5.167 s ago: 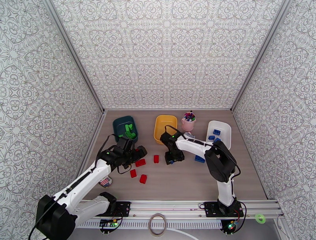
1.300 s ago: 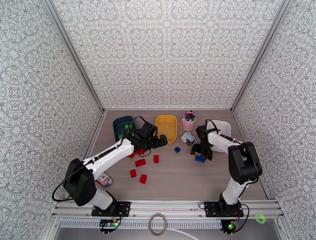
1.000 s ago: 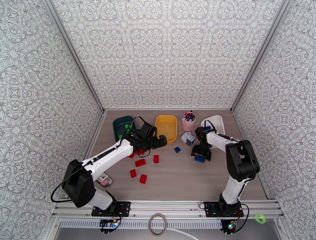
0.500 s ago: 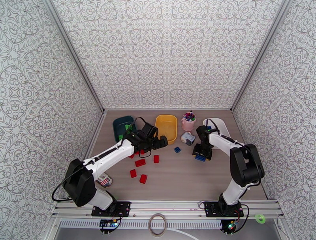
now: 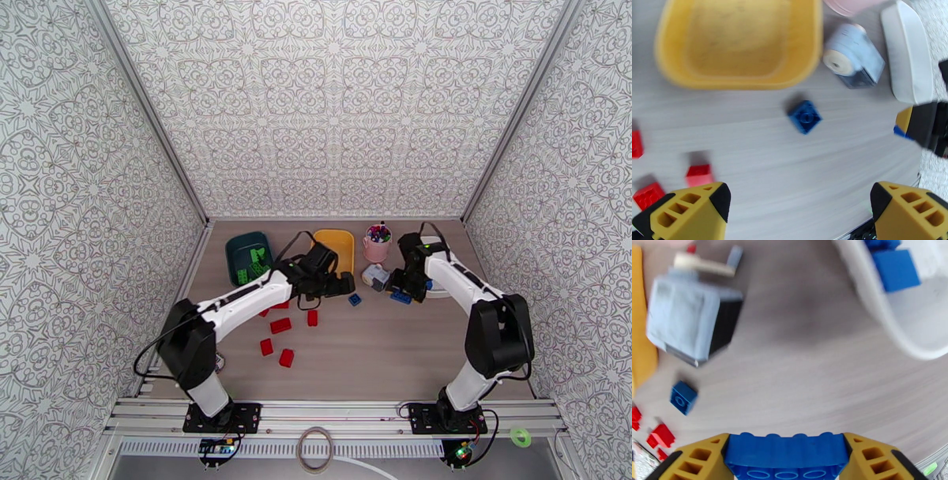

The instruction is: Sort the legos into containers by color

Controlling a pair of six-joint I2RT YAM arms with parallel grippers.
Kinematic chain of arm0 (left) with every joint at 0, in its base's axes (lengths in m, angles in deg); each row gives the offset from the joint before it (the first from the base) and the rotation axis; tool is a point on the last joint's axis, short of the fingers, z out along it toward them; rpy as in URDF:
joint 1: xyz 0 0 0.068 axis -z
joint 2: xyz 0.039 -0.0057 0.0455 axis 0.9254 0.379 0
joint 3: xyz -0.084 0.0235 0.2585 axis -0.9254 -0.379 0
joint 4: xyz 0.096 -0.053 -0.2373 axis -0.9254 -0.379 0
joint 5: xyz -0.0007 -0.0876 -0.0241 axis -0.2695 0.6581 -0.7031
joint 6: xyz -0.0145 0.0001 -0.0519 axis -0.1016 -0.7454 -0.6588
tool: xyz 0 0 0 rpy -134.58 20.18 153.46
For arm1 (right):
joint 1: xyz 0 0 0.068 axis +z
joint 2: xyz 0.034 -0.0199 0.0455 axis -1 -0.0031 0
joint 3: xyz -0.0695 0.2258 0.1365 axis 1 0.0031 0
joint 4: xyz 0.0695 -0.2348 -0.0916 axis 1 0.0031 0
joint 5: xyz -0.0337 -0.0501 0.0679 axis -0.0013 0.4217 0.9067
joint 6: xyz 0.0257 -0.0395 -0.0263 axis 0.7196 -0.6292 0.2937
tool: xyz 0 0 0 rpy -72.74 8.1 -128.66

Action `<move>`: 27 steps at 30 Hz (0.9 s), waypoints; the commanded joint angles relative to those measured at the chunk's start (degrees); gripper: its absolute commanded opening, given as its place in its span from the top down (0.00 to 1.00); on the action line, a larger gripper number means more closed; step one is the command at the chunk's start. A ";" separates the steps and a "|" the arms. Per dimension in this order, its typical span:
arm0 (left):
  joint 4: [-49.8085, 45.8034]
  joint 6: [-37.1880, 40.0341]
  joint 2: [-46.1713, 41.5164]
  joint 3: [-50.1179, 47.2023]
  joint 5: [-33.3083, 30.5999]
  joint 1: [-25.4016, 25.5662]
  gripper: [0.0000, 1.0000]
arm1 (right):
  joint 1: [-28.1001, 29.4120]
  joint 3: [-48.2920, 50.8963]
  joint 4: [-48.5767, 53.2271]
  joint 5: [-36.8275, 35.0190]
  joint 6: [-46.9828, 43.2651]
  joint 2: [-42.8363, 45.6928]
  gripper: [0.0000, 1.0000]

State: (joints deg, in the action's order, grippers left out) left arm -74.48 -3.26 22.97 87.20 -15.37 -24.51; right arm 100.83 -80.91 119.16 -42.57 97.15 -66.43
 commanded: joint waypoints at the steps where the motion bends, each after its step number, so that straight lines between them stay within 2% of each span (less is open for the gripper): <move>1: -2.12 6.19 4.54 6.15 4.09 2.12 0.01 | -4.32 -3.69 2.16 2.00 -2.05 0.72 0.57; 8: -8.08 15.90 14.67 21.39 6.17 6.79 0.01 | -14.41 -9.50 3.58 3.88 -4.00 -2.62 0.57; 14: -8.56 21.84 20.06 32.28 3.93 11.01 0.01 | -20.67 -16.65 5.24 4.88 -4.43 -7.76 0.55; 18: -5.76 25.97 20.39 35.90 -0.44 13.56 0.01 | -22.89 -21.54 7.14 4.90 -4.75 -11.50 0.46; 22: -4.77 27.44 20.06 37.40 -3.83 14.36 0.01 | -23.60 -24.80 8.35 4.88 -5.48 -13.52 0.31; 27: -5.08 28.07 18.19 37.24 -8.46 14.13 0.01 | -23.49 -24.54 8.02 5.37 -5.79 -12.70 0.24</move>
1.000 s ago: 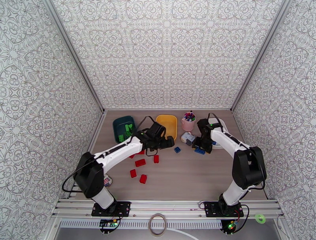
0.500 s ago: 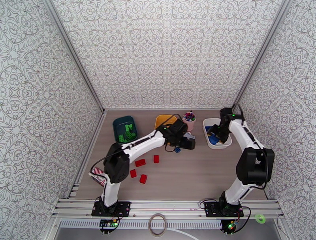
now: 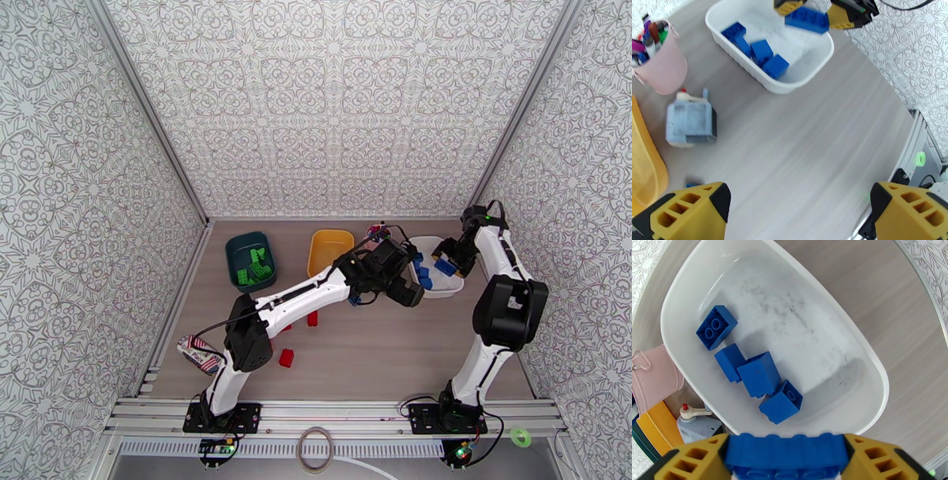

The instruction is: Sort the legos into containers by color

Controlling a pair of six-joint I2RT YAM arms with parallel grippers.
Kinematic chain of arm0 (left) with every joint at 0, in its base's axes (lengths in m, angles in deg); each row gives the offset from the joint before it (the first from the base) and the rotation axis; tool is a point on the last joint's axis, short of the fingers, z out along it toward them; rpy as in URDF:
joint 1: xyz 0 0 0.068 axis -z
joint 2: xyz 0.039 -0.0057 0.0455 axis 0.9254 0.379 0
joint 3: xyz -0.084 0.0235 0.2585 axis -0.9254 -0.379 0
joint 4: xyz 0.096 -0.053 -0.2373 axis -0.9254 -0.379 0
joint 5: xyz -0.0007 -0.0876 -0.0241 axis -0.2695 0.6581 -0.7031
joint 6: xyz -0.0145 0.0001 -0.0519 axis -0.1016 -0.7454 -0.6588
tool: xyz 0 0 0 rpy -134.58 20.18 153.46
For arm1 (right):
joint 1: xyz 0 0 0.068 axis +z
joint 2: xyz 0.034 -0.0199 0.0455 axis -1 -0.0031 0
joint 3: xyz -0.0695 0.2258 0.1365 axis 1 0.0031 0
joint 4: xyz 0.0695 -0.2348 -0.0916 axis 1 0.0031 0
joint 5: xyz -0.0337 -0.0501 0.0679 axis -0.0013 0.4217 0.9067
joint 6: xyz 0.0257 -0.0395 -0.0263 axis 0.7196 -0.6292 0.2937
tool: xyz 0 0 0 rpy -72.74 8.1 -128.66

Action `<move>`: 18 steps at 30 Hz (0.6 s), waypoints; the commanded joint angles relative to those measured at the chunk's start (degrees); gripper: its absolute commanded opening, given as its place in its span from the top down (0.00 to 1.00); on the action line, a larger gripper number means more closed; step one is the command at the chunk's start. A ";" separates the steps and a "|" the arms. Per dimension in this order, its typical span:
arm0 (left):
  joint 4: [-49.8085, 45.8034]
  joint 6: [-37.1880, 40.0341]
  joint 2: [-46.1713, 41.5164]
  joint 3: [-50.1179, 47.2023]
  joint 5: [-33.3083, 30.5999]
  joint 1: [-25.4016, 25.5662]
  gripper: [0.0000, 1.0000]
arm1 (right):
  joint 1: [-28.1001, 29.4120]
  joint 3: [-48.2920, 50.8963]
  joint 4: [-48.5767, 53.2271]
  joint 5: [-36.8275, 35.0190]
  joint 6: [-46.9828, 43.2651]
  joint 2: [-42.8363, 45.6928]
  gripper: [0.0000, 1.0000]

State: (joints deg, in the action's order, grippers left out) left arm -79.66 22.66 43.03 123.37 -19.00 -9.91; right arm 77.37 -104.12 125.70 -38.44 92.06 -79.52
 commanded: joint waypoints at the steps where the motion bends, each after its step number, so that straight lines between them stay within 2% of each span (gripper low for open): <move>1: 0.14 2.10 -2.32 0.61 -5.63 -0.57 0.01 | 0.03 -0.84 1.22 1.37 -0.69 0.82 0.24; 5: 0.16 0.41 -4.54 -2.06 -8.32 -1.96 0.01 | 1.09 1.55 -0.06 1.59 -1.19 3.31 0.23; 9: -1.27 -2.91 -7.02 -4.74 -9.98 -4.56 0.01 | 4.93 3.68 -1.41 1.39 -2.58 6.32 0.24; 14: -2.88 -8.34 -10.44 -10.14 -10.54 -8.63 0.01 | 12.69 6.65 -3.29 0.69 -3.80 9.09 0.25; 18: -1.20 -13.80 -15.59 -19.40 -9.08 -13.39 0.01 | 21.38 8.09 -4.11 -1.20 -5.65 9.32 0.26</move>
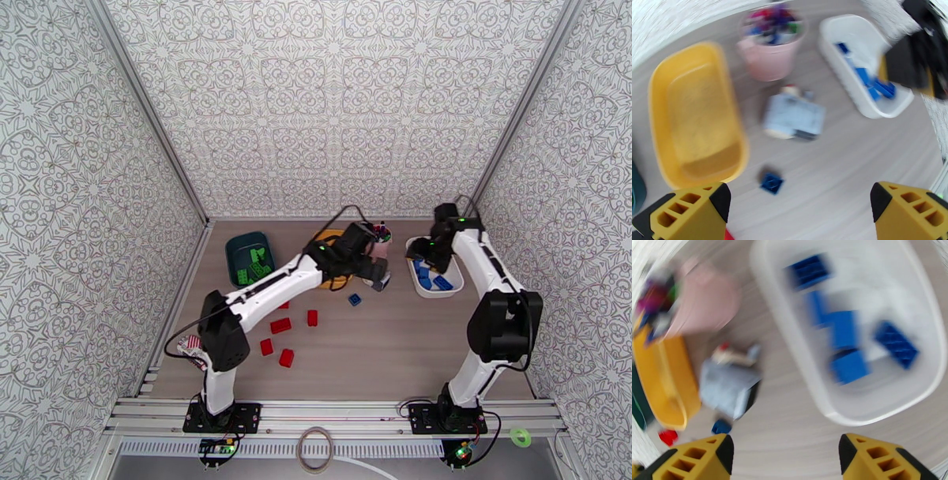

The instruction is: Sort the legos into containers by color

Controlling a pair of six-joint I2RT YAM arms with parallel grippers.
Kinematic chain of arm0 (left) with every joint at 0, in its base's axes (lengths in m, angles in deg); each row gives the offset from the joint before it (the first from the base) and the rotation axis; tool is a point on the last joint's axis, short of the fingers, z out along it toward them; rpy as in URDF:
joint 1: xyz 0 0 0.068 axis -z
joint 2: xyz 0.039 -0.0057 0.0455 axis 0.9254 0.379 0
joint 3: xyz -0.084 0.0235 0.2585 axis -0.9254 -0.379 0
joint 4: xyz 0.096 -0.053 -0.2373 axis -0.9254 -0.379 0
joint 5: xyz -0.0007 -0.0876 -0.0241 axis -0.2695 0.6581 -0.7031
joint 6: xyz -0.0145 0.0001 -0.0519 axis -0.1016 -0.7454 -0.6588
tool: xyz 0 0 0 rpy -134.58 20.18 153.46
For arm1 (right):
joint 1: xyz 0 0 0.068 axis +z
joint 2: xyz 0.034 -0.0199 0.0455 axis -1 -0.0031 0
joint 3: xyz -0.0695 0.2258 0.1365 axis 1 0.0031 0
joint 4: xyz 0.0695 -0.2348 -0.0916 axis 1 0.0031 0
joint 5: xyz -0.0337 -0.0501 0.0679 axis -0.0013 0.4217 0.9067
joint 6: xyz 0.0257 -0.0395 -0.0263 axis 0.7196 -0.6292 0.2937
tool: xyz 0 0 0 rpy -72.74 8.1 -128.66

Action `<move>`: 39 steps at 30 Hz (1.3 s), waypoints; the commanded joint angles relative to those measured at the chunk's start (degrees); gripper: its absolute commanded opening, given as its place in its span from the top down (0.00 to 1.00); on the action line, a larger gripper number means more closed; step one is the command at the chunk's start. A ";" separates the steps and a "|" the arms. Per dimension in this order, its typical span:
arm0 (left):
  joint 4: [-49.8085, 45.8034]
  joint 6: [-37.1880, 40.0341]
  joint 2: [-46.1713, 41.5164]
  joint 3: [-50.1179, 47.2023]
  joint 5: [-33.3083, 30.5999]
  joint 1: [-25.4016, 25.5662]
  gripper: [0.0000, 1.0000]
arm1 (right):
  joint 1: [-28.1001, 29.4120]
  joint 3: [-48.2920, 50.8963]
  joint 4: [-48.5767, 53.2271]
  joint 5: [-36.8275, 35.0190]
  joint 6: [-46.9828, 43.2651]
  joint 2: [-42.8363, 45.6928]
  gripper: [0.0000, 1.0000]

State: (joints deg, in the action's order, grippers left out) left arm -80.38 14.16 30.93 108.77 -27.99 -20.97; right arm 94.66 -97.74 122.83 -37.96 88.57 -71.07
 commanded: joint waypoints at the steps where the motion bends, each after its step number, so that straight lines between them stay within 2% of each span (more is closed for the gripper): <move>1: 0.40 -6.52 -5.26 -7.72 0.36 -3.51 0.01 | 6.50 2.09 -1.52 -2.26 -2.76 0.78 0.27; 5: 3.39 -11.10 -12.07 -18.48 2.05 -8.46 0.01 | 13.91 4.49 -3.59 -3.31 -4.11 0.42 0.28; 10: 5.80 -15.53 -21.93 -31.29 2.49 -14.18 0.01 | 20.23 6.26 -5.08 -5.43 -6.31 -2.02 0.28; 17: 5.20 -18.87 -32.92 -42.29 1.86 -18.49 0.01 | 25.10 6.40 -7.11 -7.90 -8.20 -7.35 0.32; 24: 2.66 -21.73 -38.76 -46.47 0.62 -18.57 0.01 | 28.68 6.30 -9.82 -10.14 -10.20 -12.06 0.40; 39: -1.58 -23.79 -40.82 -45.36 -2.56 -16.01 0.01 | 29.10 6.22 -12.43 -10.19 -11.88 -17.51 0.48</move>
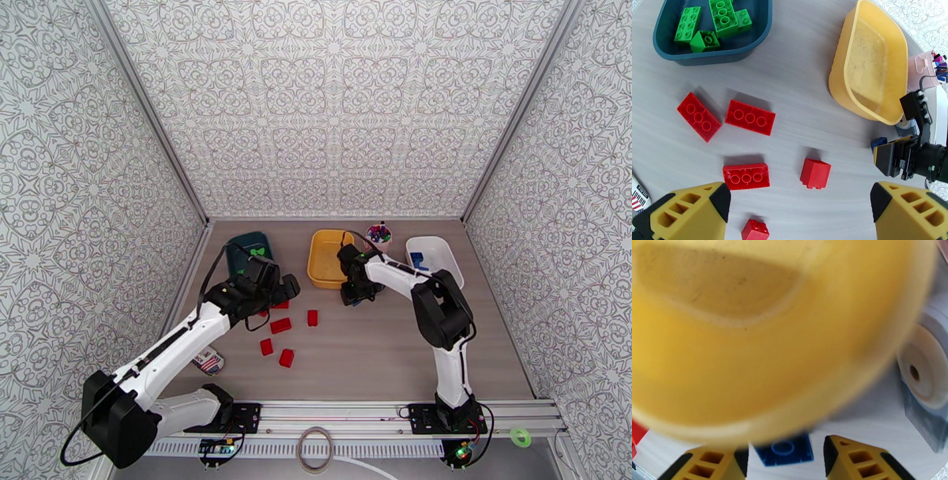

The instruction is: Sort the legos into containers by color

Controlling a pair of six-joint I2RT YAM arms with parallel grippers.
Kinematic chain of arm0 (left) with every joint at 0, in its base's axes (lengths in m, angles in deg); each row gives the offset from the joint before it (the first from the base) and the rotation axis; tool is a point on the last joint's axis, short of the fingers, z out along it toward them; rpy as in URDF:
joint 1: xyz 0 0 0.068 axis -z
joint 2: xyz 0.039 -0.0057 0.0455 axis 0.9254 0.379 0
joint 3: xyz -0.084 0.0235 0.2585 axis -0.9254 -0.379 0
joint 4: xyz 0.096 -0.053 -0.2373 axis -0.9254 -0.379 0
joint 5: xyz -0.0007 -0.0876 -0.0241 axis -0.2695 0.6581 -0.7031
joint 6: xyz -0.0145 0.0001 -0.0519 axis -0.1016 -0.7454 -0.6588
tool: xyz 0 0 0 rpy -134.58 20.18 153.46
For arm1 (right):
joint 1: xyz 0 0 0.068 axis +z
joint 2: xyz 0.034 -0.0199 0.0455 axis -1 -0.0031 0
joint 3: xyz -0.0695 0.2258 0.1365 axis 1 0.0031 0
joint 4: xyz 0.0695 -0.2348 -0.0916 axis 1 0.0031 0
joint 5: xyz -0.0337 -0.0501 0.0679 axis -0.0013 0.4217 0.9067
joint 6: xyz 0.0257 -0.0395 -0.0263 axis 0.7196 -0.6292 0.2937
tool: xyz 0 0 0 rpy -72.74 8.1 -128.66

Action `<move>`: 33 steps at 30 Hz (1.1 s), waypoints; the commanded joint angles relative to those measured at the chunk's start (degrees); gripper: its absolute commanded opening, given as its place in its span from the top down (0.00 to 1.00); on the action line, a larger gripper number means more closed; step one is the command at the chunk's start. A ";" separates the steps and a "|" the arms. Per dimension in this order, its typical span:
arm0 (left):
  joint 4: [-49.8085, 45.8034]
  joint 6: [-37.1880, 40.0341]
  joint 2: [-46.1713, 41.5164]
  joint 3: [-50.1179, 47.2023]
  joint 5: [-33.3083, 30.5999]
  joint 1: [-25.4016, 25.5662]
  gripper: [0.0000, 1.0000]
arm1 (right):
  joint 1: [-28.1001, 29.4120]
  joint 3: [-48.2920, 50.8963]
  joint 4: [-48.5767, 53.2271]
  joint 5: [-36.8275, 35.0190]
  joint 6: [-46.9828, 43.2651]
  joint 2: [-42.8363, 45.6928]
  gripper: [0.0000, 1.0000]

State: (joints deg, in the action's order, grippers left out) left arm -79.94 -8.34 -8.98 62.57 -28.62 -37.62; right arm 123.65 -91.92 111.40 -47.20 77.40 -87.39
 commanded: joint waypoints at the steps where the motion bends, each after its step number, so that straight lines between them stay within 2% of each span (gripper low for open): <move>1: -2.12 -1.39 -0.90 0.96 -2.05 0.89 0.01 | 0.10 0.53 -1.14 -0.98 -0.71 -1.19 0.49; 11: -0.44 -1.77 0.81 1.11 -1.94 2.05 0.01 | 0.11 3.35 -1.57 -1.29 0.89 2.94 0.64; 22: 4.02 1.79 11.65 8.02 0.51 5.81 0.01 | -0.46 7.86 -0.71 -1.39 5.18 14.62 0.66; 28: 6.33 6.74 18.63 15.22 3.65 9.38 0.01 | -4.66 8.00 0.44 -0.05 7.34 19.15 0.69; 33: 5.59 12.07 26.35 23.87 7.36 13.17 0.01 | -10.61 7.92 1.03 3.47 9.04 22.70 0.69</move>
State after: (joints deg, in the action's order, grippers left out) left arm -75.20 -1.23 13.94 81.78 -24.95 -26.37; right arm 115.69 -84.80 111.05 -46.37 84.32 -67.63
